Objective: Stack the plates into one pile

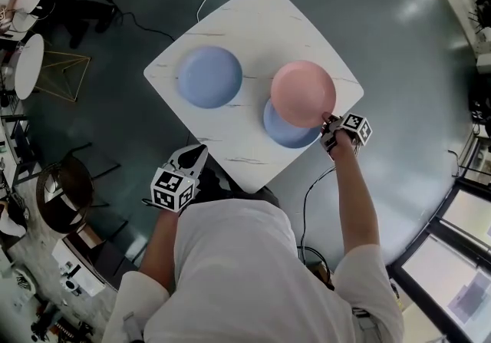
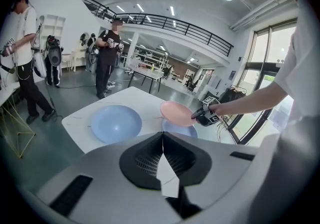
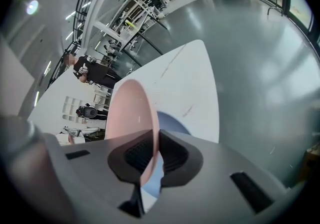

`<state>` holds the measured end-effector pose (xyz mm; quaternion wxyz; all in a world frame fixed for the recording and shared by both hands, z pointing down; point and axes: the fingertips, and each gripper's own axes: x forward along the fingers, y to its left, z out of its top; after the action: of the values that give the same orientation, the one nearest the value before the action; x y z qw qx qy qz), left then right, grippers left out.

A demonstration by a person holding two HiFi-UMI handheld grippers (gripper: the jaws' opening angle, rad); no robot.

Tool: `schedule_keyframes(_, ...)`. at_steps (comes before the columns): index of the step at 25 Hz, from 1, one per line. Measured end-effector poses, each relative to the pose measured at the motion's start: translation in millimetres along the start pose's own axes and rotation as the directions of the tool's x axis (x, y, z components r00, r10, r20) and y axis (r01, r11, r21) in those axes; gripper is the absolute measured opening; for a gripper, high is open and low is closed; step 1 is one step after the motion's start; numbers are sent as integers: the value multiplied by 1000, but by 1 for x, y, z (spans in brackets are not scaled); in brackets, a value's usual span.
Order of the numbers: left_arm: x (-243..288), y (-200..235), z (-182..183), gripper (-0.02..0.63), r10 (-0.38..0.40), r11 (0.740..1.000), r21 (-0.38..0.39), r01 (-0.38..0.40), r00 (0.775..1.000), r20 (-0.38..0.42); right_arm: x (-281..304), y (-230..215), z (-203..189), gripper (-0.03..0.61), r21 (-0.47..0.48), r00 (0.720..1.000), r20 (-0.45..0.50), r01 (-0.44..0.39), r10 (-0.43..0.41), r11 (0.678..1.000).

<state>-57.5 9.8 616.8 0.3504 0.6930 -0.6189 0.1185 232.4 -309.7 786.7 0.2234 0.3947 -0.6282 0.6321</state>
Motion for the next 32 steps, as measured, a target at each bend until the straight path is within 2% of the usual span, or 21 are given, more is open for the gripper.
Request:
schedule_keyframes(4,1,-5,-5,14,-4,1000,-3,4,1000,-15,-10,-22,-18,37,19,1000,1,10,-10,1000)
schedule_keyframes(10,4,-17,-17,14,-12,1000,-4,12,999,-40,-22,-45,-42,37,-10,1000,-9,30,-30,999)
schedule_keyframes(20,-6,-28,-19,14,0,1000,19,0,999,-40,-16,-57,-72,51,19,1000,-13,21,-21,1000)
schedule_keyframes(25,-16,-19,-24,14,23,1000,9,-23,999,-36,-17,-50,-74,60,-62,999,1,40,-40,997)
schedule_keyframes(28,-17,-14,-27,14,27,1000,10,-27,999,-42,-18,-41,-80,114,-102,999,-18,25,-26,994)
schedule_keyframes(32,-13,-16,-25,14,15,1000,18,-14,999,-46,-29,-43,-84,123,-94,1000,-8,23,-24,995)
